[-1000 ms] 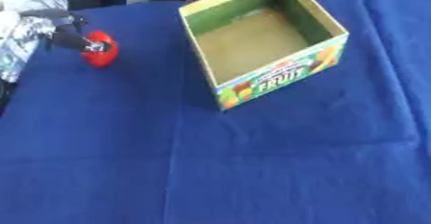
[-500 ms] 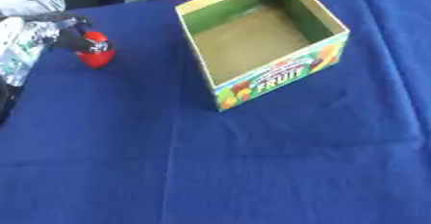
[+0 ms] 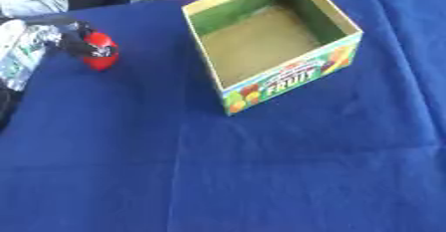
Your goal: Pick up objects on the table and place them in the box.
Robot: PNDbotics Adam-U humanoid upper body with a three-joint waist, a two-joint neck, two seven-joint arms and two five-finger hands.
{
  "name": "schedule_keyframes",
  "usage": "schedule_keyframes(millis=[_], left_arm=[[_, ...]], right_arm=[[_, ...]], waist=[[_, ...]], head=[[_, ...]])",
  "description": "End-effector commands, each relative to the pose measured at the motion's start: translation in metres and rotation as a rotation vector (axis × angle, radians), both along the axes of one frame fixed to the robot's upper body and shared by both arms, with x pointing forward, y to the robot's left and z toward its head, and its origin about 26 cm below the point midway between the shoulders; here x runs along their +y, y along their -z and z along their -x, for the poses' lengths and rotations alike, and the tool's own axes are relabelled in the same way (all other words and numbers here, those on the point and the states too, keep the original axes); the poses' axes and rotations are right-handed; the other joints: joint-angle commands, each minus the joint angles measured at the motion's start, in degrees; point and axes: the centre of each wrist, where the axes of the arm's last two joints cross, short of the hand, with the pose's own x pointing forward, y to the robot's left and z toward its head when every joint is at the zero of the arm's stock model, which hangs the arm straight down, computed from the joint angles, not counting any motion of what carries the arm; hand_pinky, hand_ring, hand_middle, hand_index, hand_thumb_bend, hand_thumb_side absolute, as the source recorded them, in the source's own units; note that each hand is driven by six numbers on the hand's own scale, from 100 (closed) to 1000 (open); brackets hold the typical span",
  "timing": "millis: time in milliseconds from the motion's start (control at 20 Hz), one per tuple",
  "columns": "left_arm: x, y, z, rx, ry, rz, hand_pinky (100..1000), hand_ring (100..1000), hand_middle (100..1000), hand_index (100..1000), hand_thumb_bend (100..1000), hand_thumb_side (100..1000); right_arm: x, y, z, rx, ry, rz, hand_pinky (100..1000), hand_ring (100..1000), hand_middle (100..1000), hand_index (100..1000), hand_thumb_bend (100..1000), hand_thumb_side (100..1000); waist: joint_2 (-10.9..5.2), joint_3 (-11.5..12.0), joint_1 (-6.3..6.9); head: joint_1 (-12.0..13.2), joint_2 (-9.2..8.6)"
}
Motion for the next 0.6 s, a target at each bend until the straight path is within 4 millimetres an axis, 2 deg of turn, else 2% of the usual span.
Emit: schedule_keyframes(millis=[50, 250, 600], left_arm=[[0.0035, -0.0164, 0.0018, -0.020, 0.005, 0.003, 177, 526, 732, 952, 510, 763], [0.0026, -0.0138, 0.0010, -0.003, 0.016, 0.017, 143, 503, 714, 949, 495, 756], [0.0022, -0.0107, 0.0003, -0.013, 0.015, 0.046, 119, 506, 640, 917, 437, 687]], right_arm=[[-0.0006, -0.0081, 0.0035, -0.032, 0.005, 0.002, 642, 668, 480, 694, 100, 821], [-0.0006, -0.0082, 0.0035, -0.034, 0.008, -0.003, 641, 668, 479, 692, 100, 818], [-0.0015, -0.0082, 0.0036, -0.036, 0.021, -0.013, 640, 668, 477, 689, 100, 808]], waist=[[-1.28, -0.02, -0.31], [-1.10, -0.09, -0.30], [-0.90, -0.28, -0.26]], head=[[0.29, -0.28], [0.30, -0.36], [0.26, -0.43]])
